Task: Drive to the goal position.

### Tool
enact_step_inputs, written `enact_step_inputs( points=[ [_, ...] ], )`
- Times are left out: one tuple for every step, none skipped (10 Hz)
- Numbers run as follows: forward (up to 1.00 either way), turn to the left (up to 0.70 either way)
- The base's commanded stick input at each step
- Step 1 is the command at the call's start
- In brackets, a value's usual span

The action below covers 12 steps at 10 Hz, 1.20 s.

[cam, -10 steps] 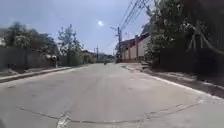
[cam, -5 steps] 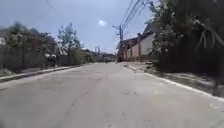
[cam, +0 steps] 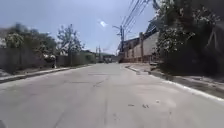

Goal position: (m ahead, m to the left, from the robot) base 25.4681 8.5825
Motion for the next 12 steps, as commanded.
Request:
enact_step_inputs(
  points=[
    [0.85,0.01],
    [0.85,-0.13],
    [0.85,-0.33],
    [0.85,-0.29],
    [0.85,0.01],
    [0.85,0.01],
    [0.85,-0.02],
    [0.85,-0.31],
    [0.85,-0.07],
    [0.85,0.01],
    [0.85,-0.3],
    [0.85,-0.07]
  ],
)
